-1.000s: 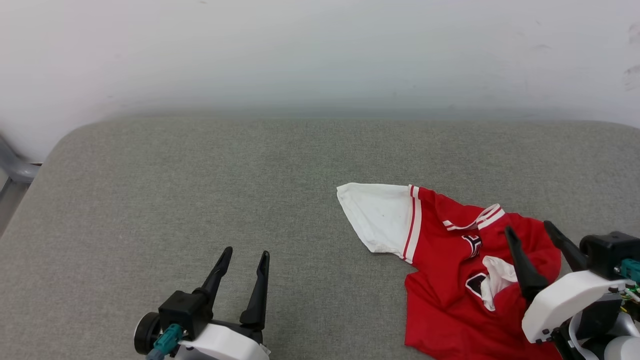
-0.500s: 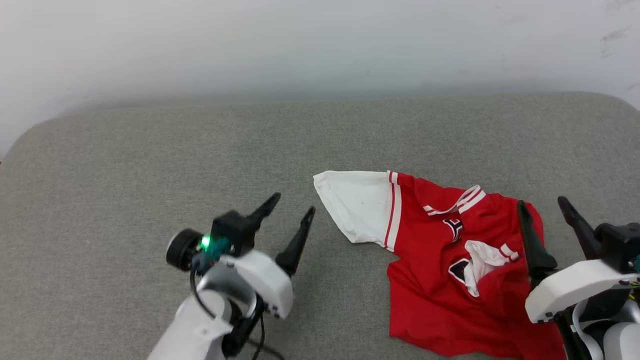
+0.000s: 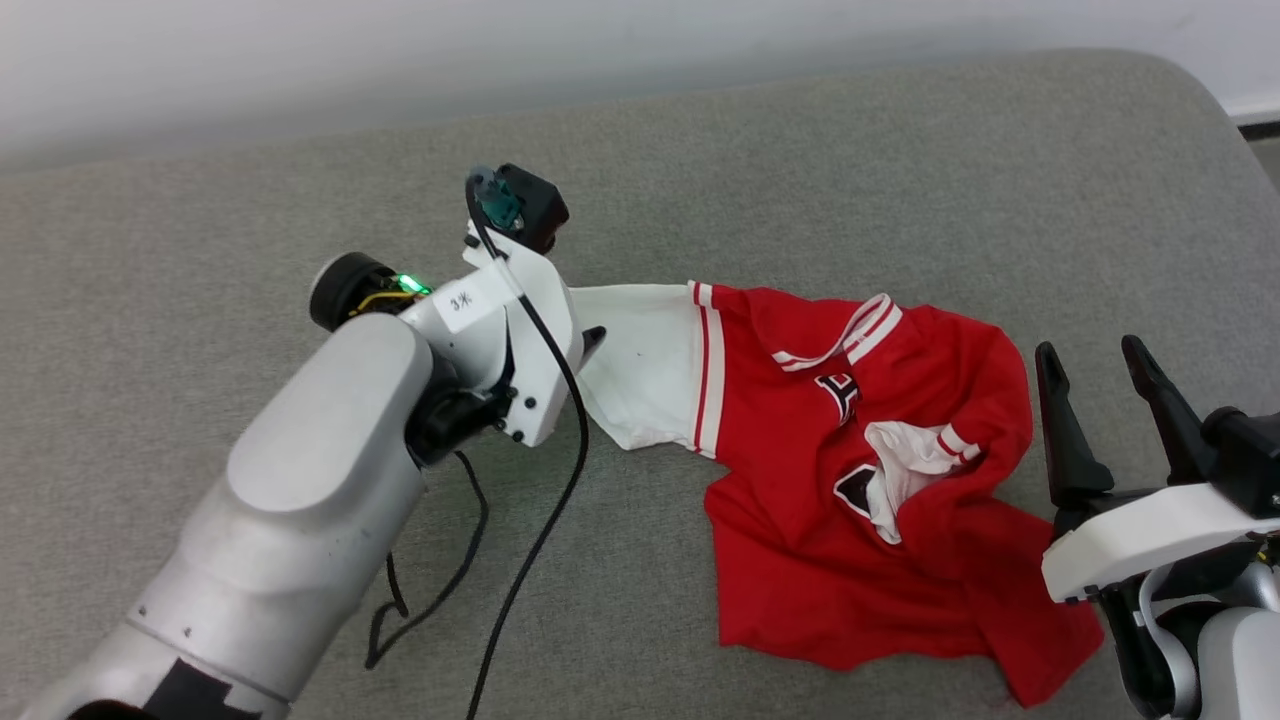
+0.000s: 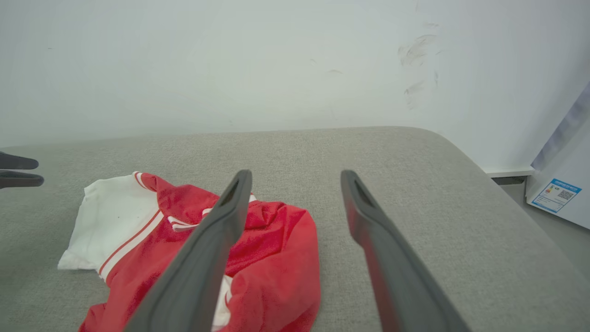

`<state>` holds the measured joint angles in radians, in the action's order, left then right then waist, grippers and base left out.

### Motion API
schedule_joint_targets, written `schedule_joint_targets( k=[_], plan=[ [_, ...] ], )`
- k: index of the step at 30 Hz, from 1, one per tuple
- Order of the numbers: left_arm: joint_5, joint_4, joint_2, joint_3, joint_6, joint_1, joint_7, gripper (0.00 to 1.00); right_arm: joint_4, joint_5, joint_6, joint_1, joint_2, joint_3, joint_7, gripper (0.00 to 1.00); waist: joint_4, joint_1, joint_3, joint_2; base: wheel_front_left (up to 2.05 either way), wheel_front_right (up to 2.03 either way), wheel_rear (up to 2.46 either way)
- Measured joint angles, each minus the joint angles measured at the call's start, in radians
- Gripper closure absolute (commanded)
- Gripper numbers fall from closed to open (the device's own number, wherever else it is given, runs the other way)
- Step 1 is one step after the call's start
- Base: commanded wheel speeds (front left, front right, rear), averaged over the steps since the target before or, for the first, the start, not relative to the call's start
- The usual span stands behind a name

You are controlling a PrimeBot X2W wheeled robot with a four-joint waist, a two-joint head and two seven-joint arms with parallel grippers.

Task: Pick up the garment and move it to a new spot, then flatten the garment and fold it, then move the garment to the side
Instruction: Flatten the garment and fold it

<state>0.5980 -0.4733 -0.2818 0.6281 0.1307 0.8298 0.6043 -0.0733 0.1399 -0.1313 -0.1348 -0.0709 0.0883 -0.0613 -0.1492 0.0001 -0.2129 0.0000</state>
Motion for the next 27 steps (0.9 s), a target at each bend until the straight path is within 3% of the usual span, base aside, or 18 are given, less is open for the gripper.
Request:
schedule_joint_targets(
  k=[8,20,21,22,27],
  plan=[
    [0.028,-0.159,-0.039,0.03,0.0,0.142,0.129,0.0,0.03,0.012,0.0,-0.042,0.011,-0.037,0.029,0.0,-0.08,0.0001,-0.08,0.0,0.0,0.0,0.0],
    [0.033,-0.308,-0.067,0.054,-0.002,0.199,0.16,0.0,0.075,0.034,0.0,-0.061,0.017,-0.05,0.079,0.0,-0.153,0.0,-0.159,0.0,0.0,0.0,0.0],
    [0.041,-0.31,-0.066,0.058,-0.002,0.2,0.165,0.44,0.079,0.034,0.0,-0.061,0.017,-0.05,0.08,0.0,-0.151,0.0,-0.159,0.0,0.0,0.0,0.0],
    [0.053,-0.31,-0.064,0.063,-0.003,0.199,0.172,1.0,0.082,0.034,0.0,-0.061,0.018,-0.049,0.08,0.0,-0.15,0.0,-0.158,0.0,0.0,0.0,0.0],
    [0.111,-0.296,-0.068,0.08,-0.002,0.176,0.166,1.0,0.088,0.024,0.0,-0.069,0.018,-0.044,0.078,0.0,-0.132,0.0,-0.142,0.0,0.0,0.0,0.0]
  ],
)
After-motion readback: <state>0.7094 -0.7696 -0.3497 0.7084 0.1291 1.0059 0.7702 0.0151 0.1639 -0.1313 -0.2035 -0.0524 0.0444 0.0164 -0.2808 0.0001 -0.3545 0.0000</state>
